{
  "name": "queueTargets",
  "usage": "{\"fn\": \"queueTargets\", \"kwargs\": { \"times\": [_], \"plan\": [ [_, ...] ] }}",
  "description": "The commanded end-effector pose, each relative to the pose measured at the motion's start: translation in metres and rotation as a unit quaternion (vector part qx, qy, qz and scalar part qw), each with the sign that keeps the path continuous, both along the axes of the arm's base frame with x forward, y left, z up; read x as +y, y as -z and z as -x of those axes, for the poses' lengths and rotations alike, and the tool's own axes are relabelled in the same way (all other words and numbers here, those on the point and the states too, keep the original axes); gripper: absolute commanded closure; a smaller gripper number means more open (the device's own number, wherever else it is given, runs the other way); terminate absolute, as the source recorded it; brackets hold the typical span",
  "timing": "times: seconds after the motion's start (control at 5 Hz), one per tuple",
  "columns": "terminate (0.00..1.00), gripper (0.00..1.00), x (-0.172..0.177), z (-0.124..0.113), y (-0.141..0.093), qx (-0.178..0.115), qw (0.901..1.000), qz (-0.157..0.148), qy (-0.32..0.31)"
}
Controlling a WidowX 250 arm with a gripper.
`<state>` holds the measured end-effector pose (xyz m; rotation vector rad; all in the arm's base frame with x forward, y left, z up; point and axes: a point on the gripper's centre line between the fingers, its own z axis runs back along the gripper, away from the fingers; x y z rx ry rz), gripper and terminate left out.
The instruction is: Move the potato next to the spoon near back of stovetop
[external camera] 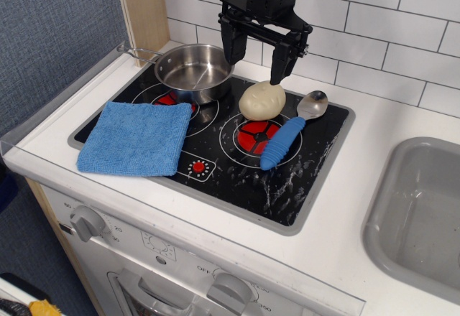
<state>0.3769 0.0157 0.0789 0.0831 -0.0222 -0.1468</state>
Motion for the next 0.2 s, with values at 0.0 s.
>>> {"fn": "queueTargets", "kwargs": {
  "times": [0.0],
  "plan": [
    [1.00,0.00,-0.0052,0.0040,-0.0266,-0.037,0.9993,-0.002,0.007]
  ]
}}
